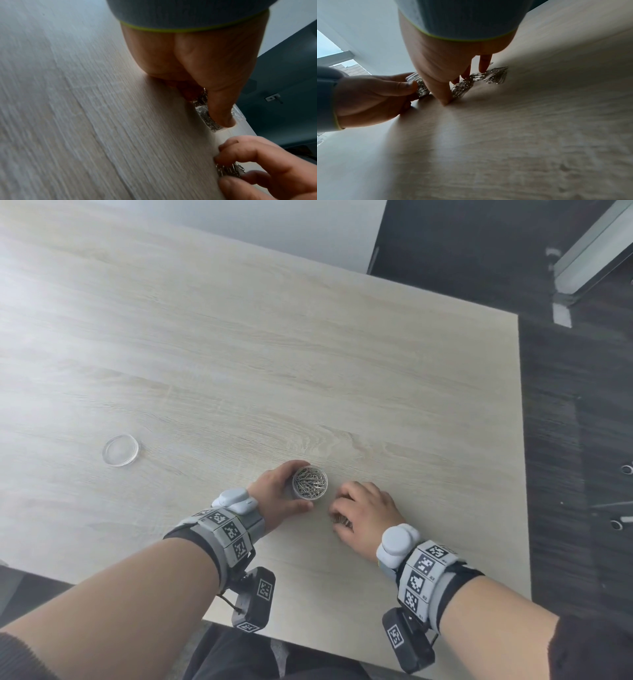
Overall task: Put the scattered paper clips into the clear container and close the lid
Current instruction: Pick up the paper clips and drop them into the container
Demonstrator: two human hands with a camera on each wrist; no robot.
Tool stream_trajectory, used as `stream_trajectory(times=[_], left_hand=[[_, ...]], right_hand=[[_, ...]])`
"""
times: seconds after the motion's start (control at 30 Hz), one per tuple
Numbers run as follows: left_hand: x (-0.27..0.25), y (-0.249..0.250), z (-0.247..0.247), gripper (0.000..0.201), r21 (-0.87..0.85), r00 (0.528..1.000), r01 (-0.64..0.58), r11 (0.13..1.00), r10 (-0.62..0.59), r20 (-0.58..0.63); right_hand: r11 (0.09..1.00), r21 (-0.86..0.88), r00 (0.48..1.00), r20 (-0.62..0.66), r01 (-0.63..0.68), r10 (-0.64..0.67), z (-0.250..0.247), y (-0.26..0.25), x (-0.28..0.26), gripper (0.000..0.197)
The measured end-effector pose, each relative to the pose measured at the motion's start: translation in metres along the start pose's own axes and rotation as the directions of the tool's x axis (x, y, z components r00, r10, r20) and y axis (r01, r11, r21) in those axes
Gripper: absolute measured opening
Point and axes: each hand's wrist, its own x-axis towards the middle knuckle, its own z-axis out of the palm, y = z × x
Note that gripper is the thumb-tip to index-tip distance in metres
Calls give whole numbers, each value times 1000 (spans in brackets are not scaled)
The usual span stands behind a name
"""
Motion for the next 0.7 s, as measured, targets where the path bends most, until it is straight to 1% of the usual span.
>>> stream_trajectory(times=[0.07, 0.17, 0.23, 0.3, 0.37, 0.43, 0.53, 0.6, 0.63, 0.7], left_hand=[[0, 0, 0, 71, -1, 1000, 7, 1000, -7, -2], [0, 0, 0, 70, 7, 1000, 14, 1000, -14, -4], [0, 1, 0, 70, 6, 1000, 20, 1000, -20, -3], [0, 1, 0, 69, -4, 1000, 26, 1000, -26, -1], [0, 1, -1, 69, -7, 1000, 28, 1000, -28, -3], [0, 3, -1, 68, -13, 1000, 26, 1000, -27, -4], [0, 5, -1, 70, -35, 999, 33, 999, -32, 7], [0, 3, -1, 74, -48, 999, 37, 998, -36, 14], [-1, 3, -2, 76, -51, 999, 43, 998, -42, 14], [-1, 2, -1, 76, -47, 999, 46, 998, -45, 10]], right_hand=[[1000, 14, 999, -52, -1, 1, 2, 6, 0, 10], [999, 49, 997, -71, -14, 18, -2, 19, -2, 8], [995, 90, 995, -84, -50, 57, -9, 27, -5, 8], [984, 139, 985, -111, -113, 129, -17, 37, -10, 12], [966, 184, 972, -117, -182, 205, -23, 47, -16, 21], [952, 198, 962, -93, -234, 256, -29, 57, -24, 35], [952, 140, 961, -5, -274, 277, -32, 68, -35, 72], [960, 77, 963, 59, -268, 264, -31, 72, -39, 88], [965, 51, 964, 81, -258, 253, -30, 72, -40, 91], [970, 26, 967, 93, -243, 239, -27, 73, -41, 90]])
